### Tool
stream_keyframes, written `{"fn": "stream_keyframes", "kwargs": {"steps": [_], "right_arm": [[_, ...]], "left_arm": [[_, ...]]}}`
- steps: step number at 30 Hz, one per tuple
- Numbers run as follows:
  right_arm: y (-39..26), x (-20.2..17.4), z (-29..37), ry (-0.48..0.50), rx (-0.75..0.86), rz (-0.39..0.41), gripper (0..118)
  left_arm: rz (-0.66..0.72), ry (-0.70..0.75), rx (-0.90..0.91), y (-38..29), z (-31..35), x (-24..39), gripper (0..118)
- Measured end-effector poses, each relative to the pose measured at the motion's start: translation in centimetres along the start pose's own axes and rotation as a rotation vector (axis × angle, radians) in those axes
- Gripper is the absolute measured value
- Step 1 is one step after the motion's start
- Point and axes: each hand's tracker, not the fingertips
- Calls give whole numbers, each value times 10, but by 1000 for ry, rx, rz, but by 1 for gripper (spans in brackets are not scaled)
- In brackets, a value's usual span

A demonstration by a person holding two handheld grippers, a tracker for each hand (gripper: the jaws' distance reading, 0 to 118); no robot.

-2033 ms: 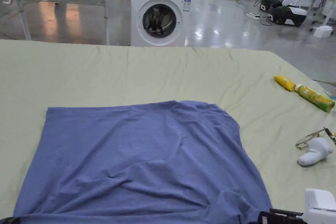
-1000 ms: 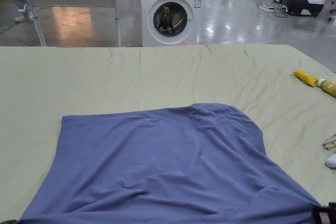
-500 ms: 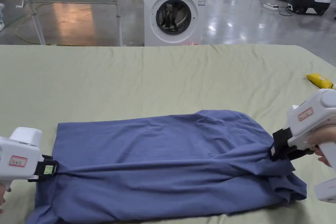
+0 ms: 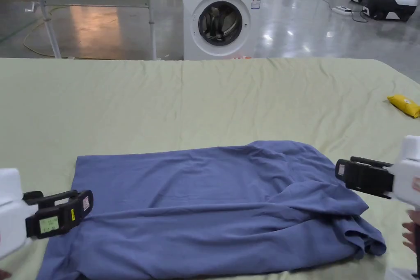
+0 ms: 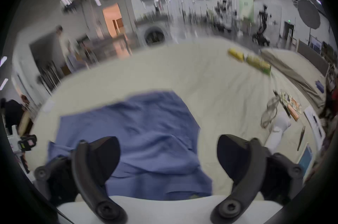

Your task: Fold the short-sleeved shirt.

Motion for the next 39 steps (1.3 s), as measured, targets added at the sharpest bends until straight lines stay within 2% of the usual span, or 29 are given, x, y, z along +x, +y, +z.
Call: {"fn": "stream_keyframes", "kwargs": {"steps": [1, 3, 4, 6, 9, 11, 14, 17, 18, 20, 21, 22, 23, 24, 27, 30, 32, 36, 37, 38, 39], "right_arm": [[-9, -7, 23, 53, 110, -11, 75], [-31, -20, 63, 80, 270, -9, 25], [-40, -27, 78, 75, 326, 7, 0], [-56, -40, 100, 43, 394, 50, 0], [-72, -42, 118, 31, 453, -48, 0], [-76, -43, 121, 27, 431, -58, 0], [-77, -42, 121, 33, 395, -51, 0], [-78, -43, 120, 33, 352, -7, 0], [-78, -43, 118, 45, 340, -5, 0], [-79, -44, 113, 76, 310, -11, 0], [-80, -48, 113, 89, 296, -11, 0], [-81, -50, 111, 97, 284, -8, 0], [-82, -51, 109, 105, 272, -5, 0], [-83, -53, 107, 115, 262, -4, 0], [-87, -53, 104, 148, 248, 7, 0], [-87, -57, 102, 167, 232, 45, 0], [-87, -58, 99, 172, 220, 72, 0], [-89, -60, 96, 174, 200, 61, 0], [-90, -58, 96, 172, 195, 52, 0], [-91, -57, 95, 165, 191, 43, 0], [-92, -55, 94, 157, 187, 35, 0]], "left_arm": [[-24, 25, 101, -8, 22, 12, 57], [-8, 28, 227, -23, 56, 27, 10], [-20, 77, 274, -31, 70, 33, 0], [-25, 152, 342, -41, 94, 43, 0], [14, 156, 367, -50, 113, 42, 0], [-16, 166, 344, -50, 115, 38, 0], [-41, 228, 184, -37, 105, 29, 0], [49, 268, -200, -23, 66, 7, 0], [91, 218, -298, -27, 52, -5, 1], [162, 123, -316, -35, 30, -25, 4], [211, 109, -327, -40, 19, -33, 14], [240, 140, -355, -46, 8, -38, 53], [225, 155, -368, -52, -2, -40, 84], [189, 153, -354, -57, -11, -42, 102], [111, 268, -430, -71, -39, -40, 103], [96, 236, -555, -93, -61, -39, 103], [-67, 291, -537, -99, -68, -25, 106], [-34, 292, -506, -101, -69, -21, 109], [-24, 289, -497, -99, -64, -22, 104], [-17, 289, -470, -97, -59, -19, 93], [-24, 295, -427, -92, -50, -17, 72]]}}
